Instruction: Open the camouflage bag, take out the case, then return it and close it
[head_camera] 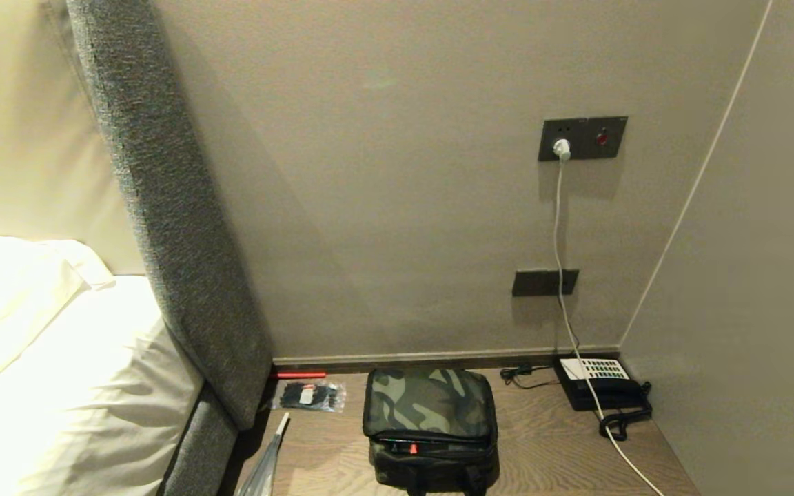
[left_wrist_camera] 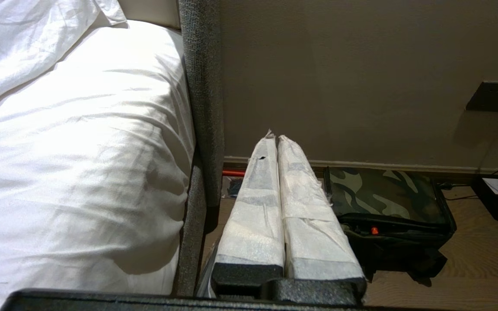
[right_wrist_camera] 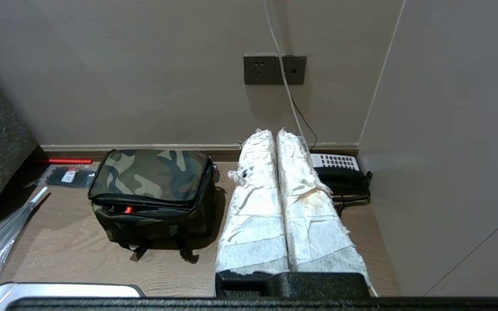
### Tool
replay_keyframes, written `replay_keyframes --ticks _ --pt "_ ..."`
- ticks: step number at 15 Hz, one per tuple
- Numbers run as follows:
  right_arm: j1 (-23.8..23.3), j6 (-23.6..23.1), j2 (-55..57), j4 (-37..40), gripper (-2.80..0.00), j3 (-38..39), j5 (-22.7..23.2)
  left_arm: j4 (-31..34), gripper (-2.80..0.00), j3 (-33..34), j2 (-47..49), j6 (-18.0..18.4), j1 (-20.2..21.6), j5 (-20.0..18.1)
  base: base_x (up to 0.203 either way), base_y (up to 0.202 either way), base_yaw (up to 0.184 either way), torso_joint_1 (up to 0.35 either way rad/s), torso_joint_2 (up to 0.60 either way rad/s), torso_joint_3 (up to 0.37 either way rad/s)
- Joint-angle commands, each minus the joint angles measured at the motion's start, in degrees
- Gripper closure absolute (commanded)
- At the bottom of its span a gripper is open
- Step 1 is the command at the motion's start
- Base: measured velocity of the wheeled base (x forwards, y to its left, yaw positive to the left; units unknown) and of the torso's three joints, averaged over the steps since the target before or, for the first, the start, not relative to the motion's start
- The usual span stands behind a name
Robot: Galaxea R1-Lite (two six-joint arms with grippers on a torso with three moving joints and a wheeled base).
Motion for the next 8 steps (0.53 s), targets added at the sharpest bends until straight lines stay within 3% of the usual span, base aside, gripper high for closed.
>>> replay_keyframes --ticks 1,8 --pt "0.03 0.1 -0.08 0.04 0.0 -0.04 0.04 0.0 0.0 0.18 -0.11 -0.05 0.02 0.02 0.0 0.0 0.0 0.0 0.0 0.0" --pt "0.03 0.88 -0.08 0.13 0.0 -0.08 -0.14 0.0 0.0 0.18 -0.11 -0.05 0.02 0.02 0.0 0.0 0.0 0.0 0.0 0.0"
